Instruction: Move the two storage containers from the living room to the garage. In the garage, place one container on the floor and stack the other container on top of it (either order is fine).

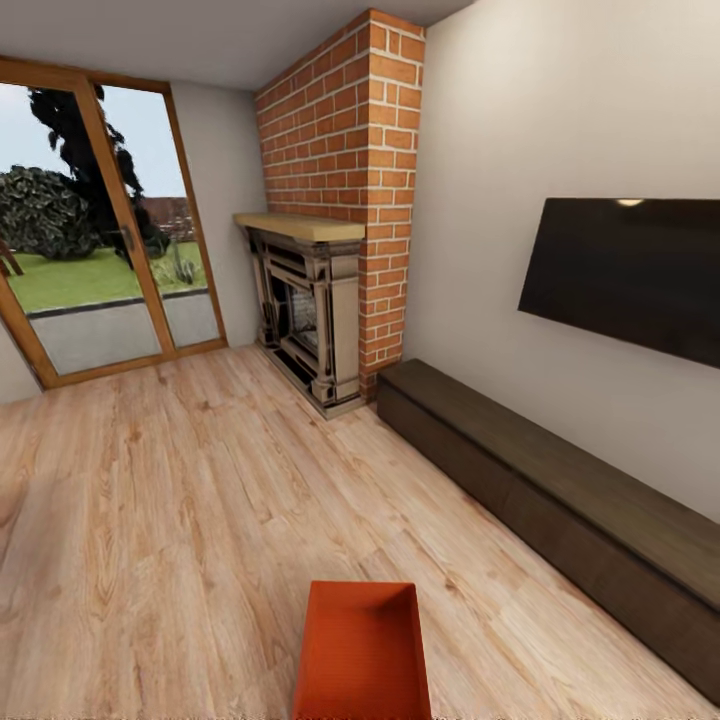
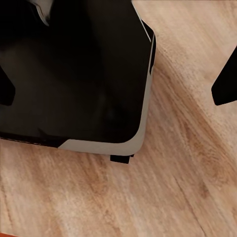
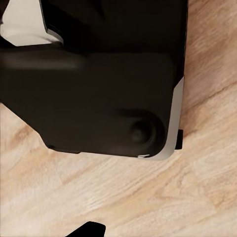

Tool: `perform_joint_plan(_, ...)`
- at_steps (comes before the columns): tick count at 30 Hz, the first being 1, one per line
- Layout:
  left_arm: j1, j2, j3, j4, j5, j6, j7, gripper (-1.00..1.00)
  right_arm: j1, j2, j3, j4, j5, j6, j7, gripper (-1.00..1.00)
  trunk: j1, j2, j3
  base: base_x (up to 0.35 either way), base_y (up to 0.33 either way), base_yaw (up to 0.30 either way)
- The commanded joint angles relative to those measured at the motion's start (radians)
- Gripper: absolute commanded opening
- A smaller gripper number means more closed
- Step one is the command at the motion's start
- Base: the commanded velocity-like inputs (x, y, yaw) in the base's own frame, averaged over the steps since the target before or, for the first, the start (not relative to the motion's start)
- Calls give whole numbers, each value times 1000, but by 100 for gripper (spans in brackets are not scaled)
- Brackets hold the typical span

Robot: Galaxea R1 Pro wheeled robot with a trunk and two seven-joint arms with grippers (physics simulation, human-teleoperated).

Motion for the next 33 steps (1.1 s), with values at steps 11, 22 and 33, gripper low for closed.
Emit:
perform_joint_plan(11, -1, 0, -1, 1, 10, -3, -6, 100, -2, 0, 7, 3, -11, -4, 7, 100, 0, -2, -19, 0, 0, 0)
perform_joint_plan(22, -1, 0, -1, 1, 10, -3, -6, 100, -2, 0, 7, 3, -11, -5, 7, 100, 0, -2, -37, 0, 0, 0)
perform_joint_plan(33, -1, 0, -1, 1, 9, -3, -6, 100, -1, 0, 7, 3, -11, -6, 7, 100, 0, -2, -55, 0, 0, 0)
